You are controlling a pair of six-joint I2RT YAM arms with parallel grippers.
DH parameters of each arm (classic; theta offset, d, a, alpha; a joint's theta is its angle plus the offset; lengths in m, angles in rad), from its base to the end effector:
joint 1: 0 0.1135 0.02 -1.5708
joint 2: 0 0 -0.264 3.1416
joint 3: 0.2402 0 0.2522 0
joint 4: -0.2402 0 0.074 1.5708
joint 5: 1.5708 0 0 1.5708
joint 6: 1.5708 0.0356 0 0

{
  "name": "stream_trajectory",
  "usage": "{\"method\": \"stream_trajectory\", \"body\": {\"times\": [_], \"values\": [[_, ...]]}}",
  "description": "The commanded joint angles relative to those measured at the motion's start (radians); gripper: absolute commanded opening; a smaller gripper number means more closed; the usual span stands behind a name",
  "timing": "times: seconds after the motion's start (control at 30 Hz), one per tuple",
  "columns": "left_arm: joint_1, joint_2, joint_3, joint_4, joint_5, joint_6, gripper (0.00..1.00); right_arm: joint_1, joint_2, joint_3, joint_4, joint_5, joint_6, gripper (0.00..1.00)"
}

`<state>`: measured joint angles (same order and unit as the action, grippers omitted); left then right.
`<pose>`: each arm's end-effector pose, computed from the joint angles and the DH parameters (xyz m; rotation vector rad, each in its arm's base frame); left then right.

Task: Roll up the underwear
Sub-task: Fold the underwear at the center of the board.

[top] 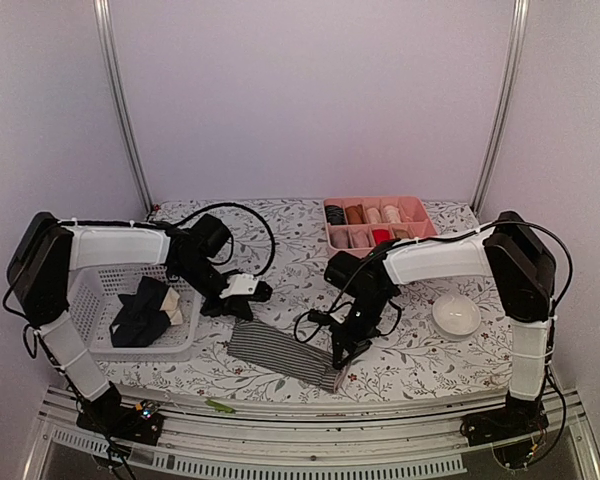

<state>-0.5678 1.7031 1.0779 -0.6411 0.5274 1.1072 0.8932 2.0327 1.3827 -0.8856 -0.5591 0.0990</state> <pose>0.2601 -0.1872 0.1805 2.0451 1.6944 -0.5821 0.2189 0.3022 0.1452 1.1014 -2.5895 -0.7340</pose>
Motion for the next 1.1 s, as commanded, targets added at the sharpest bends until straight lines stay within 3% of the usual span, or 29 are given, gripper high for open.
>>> {"method": "stream_trajectory", "body": {"times": [0.0,0.6,1.07], "values": [[0.034,0.059,0.069,-0.033,-0.016,0.032,0.0,-0.011,-0.01,0.022,-0.036,0.016,0.024,0.0],[0.04,0.154,0.022,0.027,-0.06,0.07,0.0,-0.051,-0.051,0.051,-0.026,0.006,0.069,0.0],[0.055,0.141,0.053,0.025,-0.038,-0.008,0.0,-0.056,0.032,-0.024,0.037,0.081,0.084,0.0]]}}
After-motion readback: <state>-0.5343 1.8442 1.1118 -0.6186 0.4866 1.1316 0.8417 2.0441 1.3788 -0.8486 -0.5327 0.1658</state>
